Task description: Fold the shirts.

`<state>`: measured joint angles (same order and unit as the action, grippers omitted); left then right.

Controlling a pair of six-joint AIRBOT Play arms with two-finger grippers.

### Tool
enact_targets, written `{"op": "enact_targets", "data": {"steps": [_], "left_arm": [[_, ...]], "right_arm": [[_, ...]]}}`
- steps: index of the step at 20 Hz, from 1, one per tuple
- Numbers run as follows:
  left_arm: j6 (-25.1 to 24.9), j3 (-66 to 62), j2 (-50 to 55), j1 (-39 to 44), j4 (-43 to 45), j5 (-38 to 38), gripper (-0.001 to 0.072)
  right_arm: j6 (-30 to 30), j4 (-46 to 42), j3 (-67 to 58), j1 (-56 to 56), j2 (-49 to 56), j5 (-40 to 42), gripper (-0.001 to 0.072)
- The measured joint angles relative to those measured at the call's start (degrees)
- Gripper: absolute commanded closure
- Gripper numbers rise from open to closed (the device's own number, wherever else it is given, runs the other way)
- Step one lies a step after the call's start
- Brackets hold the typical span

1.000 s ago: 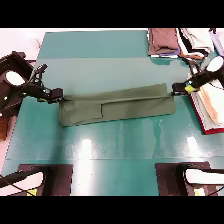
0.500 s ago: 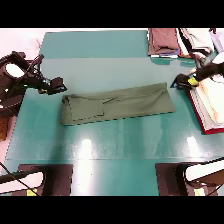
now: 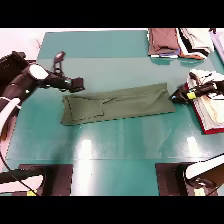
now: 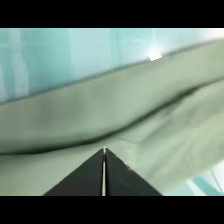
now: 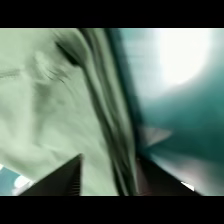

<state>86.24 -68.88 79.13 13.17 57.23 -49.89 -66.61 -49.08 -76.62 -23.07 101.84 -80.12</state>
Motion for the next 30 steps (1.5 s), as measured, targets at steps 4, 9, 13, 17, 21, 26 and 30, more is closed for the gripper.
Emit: {"op": "enact_targets", "data": {"steps": [4, 9, 13, 17, 21, 26, 30], "left_arm": [[1.55, -2.49, 5.75, 6.56, -1.11, 3.65, 0.0681], [2.25, -11.41, 16.13, 12.96, -2.12, 5.09, 0.0681], [3.26, -18.1, 23.61, 16.39, -2.49, 5.03, 0.0681], [3.61, -21.27, 27.58, 17.84, -2.95, 4.42, 0.0681], [3.76, -22.8, 28.87, 18.21, -3.13, 4.52, 0.0681], [4.85, -27.85, 26.95, 14.73, -0.39, -0.42, 0.0682], [7.17, -30.05, 18.21, 6.03, 6.97, -5.4, 0.0681]], "right_arm": [[1.27, 1.95, -4.09, 4.24, 1.38, 0.2, 0.069], [1.11, 3.45, -11.69, 8.11, -5.22, -3.45, 0.0691], [-0.83, 7.8, -16.55, 12.57, -12.66, -4.79, 0.0691], [-3.13, 9.75, -20.15, 18.27, -17.44, -4.59, 0.069], [-4.96, 10.34, -22.12, 23.96, -19.26, -3.41, 0.069], [-6.27, 11.93, -22.8, 30.36, -19.63, -0.63, 0.069], [-6.38, 14.95, -22.91, 38.38, -17.81, 3.54, 0.069]]}}
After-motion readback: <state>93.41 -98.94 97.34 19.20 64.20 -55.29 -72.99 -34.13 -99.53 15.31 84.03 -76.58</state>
